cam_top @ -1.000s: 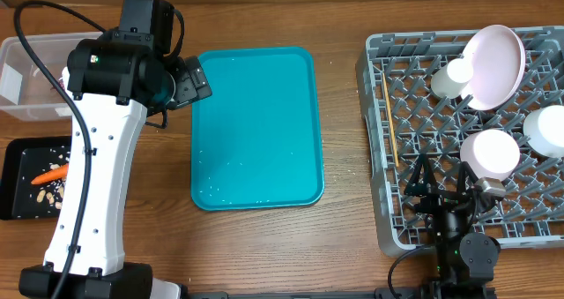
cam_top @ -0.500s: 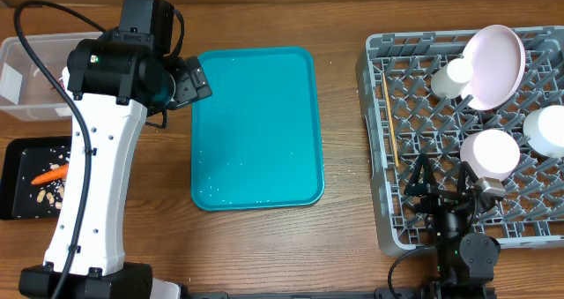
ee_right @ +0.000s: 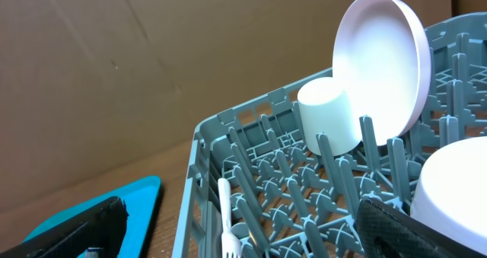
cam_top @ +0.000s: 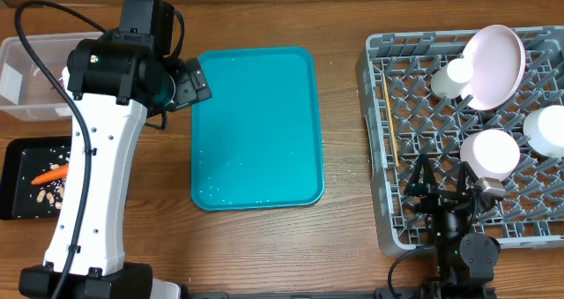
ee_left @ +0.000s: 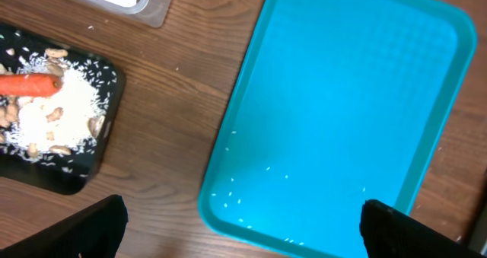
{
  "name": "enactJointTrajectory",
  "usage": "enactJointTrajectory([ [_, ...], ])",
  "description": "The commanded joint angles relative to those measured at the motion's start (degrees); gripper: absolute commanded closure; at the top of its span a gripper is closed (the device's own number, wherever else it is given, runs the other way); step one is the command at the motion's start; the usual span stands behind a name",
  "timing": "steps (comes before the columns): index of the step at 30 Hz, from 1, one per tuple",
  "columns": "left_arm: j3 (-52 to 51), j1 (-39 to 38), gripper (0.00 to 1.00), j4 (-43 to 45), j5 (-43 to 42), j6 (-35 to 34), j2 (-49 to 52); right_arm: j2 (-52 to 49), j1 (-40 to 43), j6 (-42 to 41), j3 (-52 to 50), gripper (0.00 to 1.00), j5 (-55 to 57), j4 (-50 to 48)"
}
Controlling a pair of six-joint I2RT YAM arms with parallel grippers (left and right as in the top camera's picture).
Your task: Sort waste into correct bins and load items into the dishwasher rack
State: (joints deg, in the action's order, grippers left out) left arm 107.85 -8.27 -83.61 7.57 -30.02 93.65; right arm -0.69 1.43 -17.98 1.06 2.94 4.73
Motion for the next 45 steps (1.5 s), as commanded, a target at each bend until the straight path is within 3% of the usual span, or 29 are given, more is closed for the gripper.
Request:
enactJointTrajectory([
  [1,-0.17,-0.35,0.00,-0.50,-0.17,2.60,0.42,0.52,0.20,0.42,-0.61,0.00,-0.04,-0.28],
  [9,-5.84,-3.56,0.00,1.60,-2.23,10.40,0.76,0.52,0.20,0.42,-0.61,0.00,-0.04,-0.28],
  [12,-12.61,-5.44,0.00,11.39,-3.17,12.96,-0.39,0.52,0.20,0.42,-0.61,0.00,-0.04,-0.28],
  [15,-20.76,-6.69,0.00,21.24,-8.22,22.49,-3.08,0.52,0.20,0.42,-0.61,0.00,-0.04,-0.28],
  [18,-29.03,-6.69,0.00,29.62,-11.63,25.79,-6.99,0.52,0.20,0.42,-0.61,0.00,-0.04,-0.28],
  [30,-67.10,-4.15,0.00,56.54,-8.76,26.77,-31.06,0.52,0.20,0.42,-0.61,0.00,-0.04,-0.28],
  [36,-88.74,-0.92,0.00,76.76,-11.69,26.64,-51.63,0.52,0.20,0.42,-0.61,0.00,-0.04,-0.28],
  [39,-96.21,-0.35,0.00,82.84,-11.69,26.64,-61.86,0.52,0.20,0.42,-0.61,0.00,-0.04,-0.28],
  [45,-105.48,-0.22,0.00,92.19,-11.41,27.36,-73.13,0.52,0.20,0.42,-0.61,0.00,-0.04,-0.28],
])
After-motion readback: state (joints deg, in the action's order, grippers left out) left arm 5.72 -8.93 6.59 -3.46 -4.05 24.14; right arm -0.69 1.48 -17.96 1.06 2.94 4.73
